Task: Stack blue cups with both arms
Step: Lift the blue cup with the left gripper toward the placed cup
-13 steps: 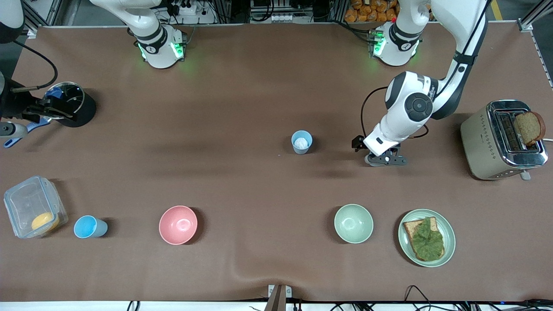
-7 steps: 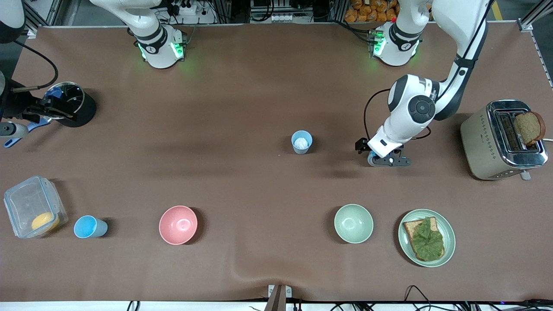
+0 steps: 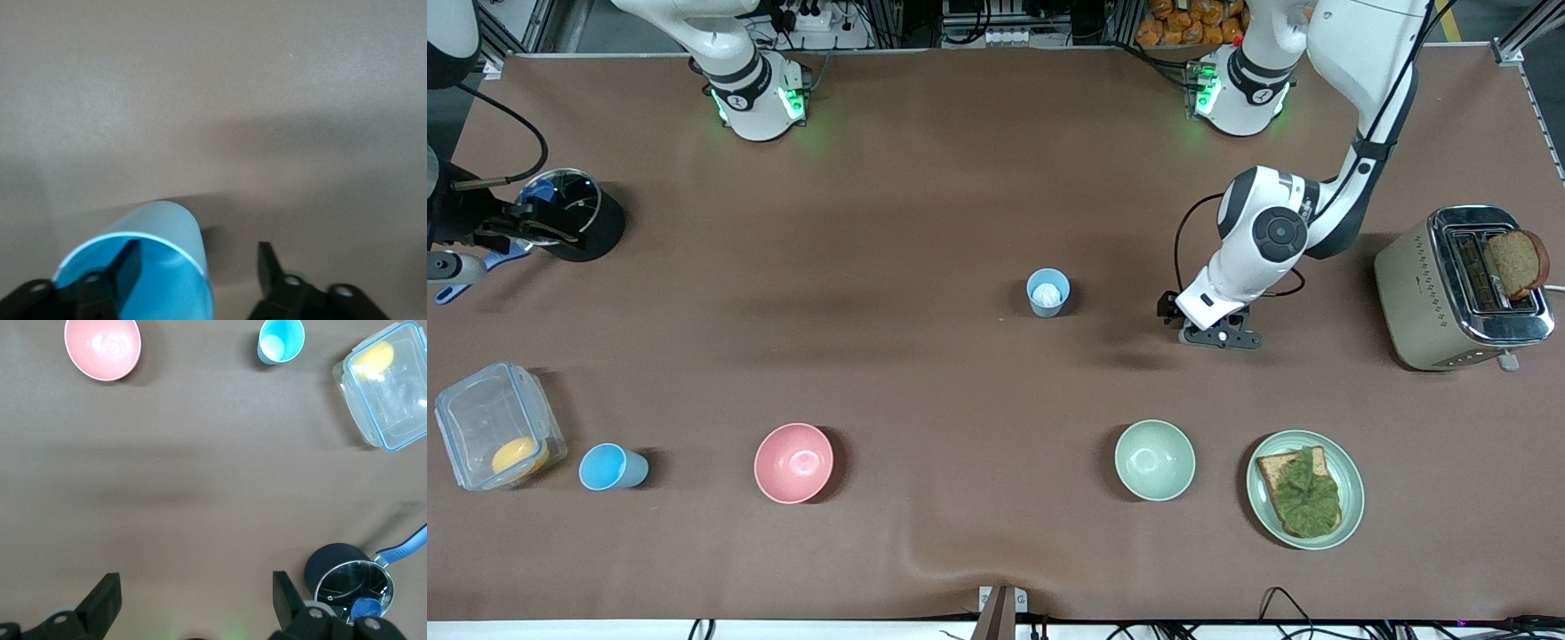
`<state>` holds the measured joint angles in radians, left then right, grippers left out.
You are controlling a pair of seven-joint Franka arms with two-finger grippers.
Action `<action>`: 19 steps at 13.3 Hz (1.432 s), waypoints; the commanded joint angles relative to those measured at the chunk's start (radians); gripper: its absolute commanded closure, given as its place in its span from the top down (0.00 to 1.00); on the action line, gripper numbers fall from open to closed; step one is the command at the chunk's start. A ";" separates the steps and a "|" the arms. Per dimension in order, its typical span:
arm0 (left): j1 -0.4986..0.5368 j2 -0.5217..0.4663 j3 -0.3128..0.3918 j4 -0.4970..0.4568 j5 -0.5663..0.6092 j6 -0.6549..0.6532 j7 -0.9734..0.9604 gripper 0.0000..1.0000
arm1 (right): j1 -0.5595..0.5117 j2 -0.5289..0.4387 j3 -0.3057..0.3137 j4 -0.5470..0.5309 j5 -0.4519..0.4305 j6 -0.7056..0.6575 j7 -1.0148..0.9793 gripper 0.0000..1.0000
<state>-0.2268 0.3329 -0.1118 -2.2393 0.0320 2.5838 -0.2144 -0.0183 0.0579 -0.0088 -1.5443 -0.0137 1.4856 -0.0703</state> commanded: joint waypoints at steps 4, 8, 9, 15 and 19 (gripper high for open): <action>0.020 -0.063 0.001 -0.006 0.042 -0.014 0.006 0.00 | -0.011 0.017 0.015 0.032 -0.012 -0.014 -0.003 1.00; 0.026 -0.104 -0.002 -0.005 0.042 -0.065 0.000 0.00 | -0.012 0.019 0.015 0.026 -0.011 -0.018 0.001 1.00; 0.026 -0.119 -0.003 0.000 0.042 -0.068 0.009 0.00 | -0.014 0.019 0.015 0.024 -0.011 -0.018 0.001 1.00; -0.050 -0.175 -0.097 0.113 0.031 -0.080 -0.115 0.00 | -0.020 0.019 0.013 0.023 -0.011 -0.018 0.000 1.00; -0.184 -0.134 -0.100 0.205 0.037 -0.082 -0.304 0.00 | -0.025 0.019 0.013 0.020 -0.011 -0.018 -0.008 1.00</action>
<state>-0.3790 0.1670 -0.2144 -2.0874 0.0498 2.5236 -0.4261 -0.0192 0.0689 -0.0113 -1.5377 -0.0137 1.4794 -0.0701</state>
